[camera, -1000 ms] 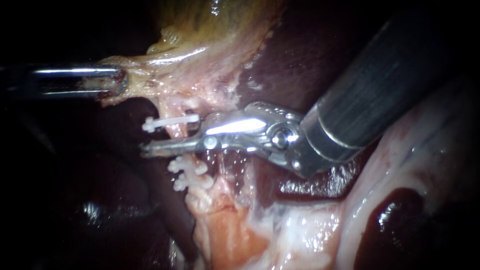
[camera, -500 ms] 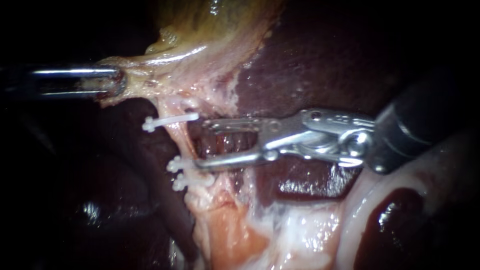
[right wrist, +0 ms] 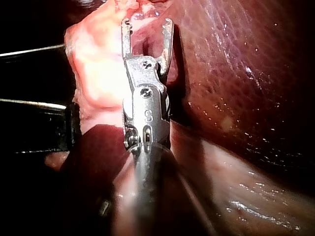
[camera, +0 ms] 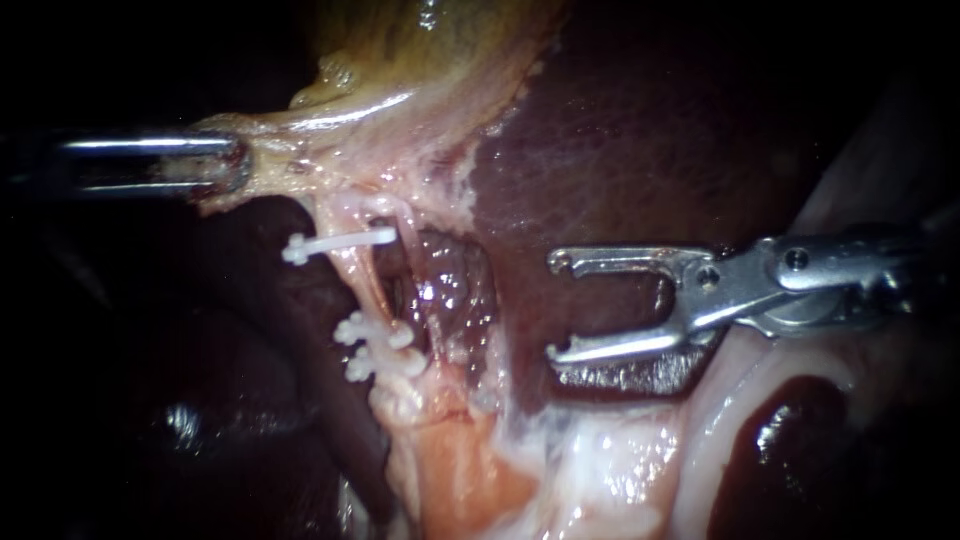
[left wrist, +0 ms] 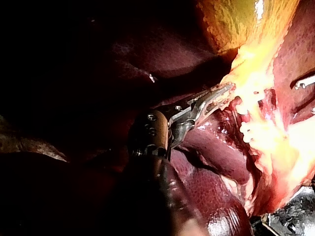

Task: Going back third clip left tube

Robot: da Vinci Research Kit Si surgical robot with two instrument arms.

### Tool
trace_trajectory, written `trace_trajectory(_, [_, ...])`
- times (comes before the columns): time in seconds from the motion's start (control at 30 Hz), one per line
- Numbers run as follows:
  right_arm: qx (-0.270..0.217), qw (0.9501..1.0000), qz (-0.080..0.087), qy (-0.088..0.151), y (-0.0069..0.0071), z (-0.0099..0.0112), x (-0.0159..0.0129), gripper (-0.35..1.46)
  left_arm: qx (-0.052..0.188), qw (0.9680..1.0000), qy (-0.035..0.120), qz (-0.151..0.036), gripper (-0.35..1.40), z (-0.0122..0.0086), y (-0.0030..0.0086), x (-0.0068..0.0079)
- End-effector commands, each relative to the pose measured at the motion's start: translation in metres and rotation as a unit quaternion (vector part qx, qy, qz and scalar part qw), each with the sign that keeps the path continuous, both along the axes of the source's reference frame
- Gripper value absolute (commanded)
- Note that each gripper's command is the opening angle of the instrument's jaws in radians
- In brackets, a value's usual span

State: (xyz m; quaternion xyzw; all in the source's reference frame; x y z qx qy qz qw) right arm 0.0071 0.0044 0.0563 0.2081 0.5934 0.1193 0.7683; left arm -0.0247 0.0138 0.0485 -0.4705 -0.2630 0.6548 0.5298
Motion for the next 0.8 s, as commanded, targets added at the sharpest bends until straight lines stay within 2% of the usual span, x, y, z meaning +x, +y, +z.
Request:
trace_trajectory(0.03, [0.000,1.0000,0.000,0.000,0.0000,0.0000,-0.0001,0.50,0.000,1.0000,0.000,0.000,-0.35,0.0001,0.0000,-0.0002])
trace_trajectory(0.1, [-0.003,1.0000,-0.001,0.000,0.0001,0.0001,-0.0003,0.50,0.000,1.0000,0.001,-0.001,-0.35,0.0003,0.0001,-0.0006])
trace_trajectory(0.23, [-0.005,1.0000,-0.004,0.002,0.0002,0.0001,-0.0003,0.50,-0.004,1.0000,0.003,-0.004,-0.35,0.0015,-0.0004,-0.0023])
trace_trajectory(0.5, [-0.003,1.0000,-0.007,0.005,0.0003,0.0000,-0.0003,0.50,-0.002,1.0000,0.005,0.006,-0.35,0.0042,-0.0004,-0.0052])
trace_trajectory(0.8, [-0.001,0.9999,-0.008,0.006,0.0006,-0.0003,-0.0005,0.50,-0.002,0.9999,0.004,0.009,-0.35,0.0046,-0.0005,-0.0055])
